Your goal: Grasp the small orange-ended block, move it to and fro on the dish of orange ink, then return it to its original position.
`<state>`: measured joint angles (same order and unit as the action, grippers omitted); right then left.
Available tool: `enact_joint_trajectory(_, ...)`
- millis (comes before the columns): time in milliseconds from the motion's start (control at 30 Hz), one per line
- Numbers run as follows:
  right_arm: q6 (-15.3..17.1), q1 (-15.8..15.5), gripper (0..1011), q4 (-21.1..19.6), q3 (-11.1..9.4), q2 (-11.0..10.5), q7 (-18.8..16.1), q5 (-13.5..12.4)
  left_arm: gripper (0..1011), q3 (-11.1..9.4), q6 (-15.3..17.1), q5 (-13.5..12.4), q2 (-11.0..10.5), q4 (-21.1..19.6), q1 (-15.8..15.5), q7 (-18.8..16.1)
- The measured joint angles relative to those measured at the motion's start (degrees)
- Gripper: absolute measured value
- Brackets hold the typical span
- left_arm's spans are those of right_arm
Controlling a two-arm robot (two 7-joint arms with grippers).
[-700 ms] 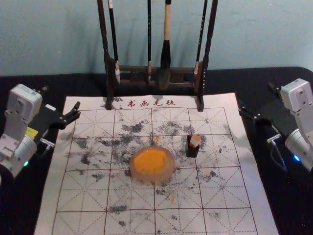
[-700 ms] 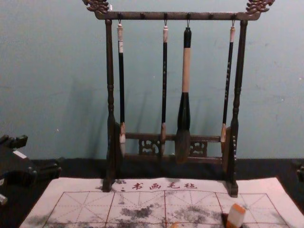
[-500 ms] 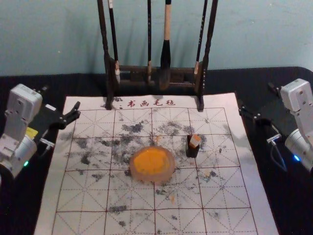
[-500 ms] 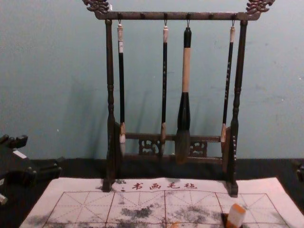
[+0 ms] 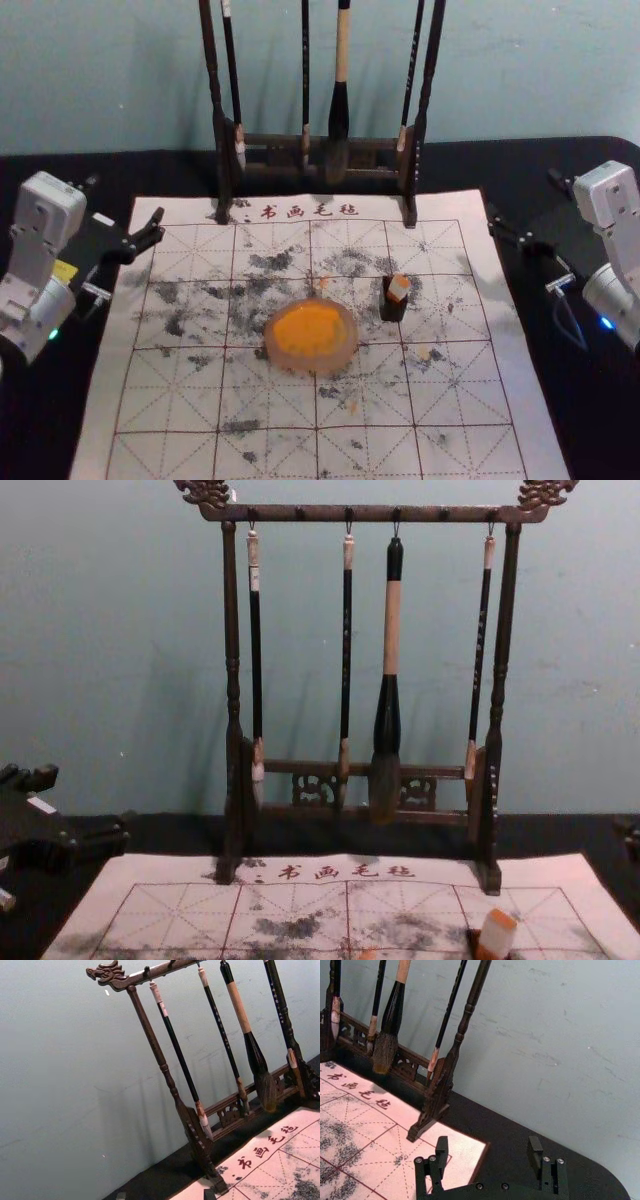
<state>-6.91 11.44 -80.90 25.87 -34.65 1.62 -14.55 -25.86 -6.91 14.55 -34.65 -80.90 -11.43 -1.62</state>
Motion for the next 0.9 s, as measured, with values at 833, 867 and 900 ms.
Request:
enact_joint_trajectory(833,0.0,0.0,1002,0.0,0.0,0.0,0.0,0.0,1001,0.0,0.0,0.0,0.0,0.0,0.0,0.0)
enact_joint_trajectory(867,0.0,0.0,1002,0.0,0.0,0.0,0.0,0.0,1001,0.0,0.0,0.0,0.0,0.0,0.0,0.0)
enact_joint_trajectory(900,0.0,0.0,1002,0.0,0.0,0.0,0.0,0.0,1001,0.0,0.0,0.0,0.0,0.0,0.0,0.0)
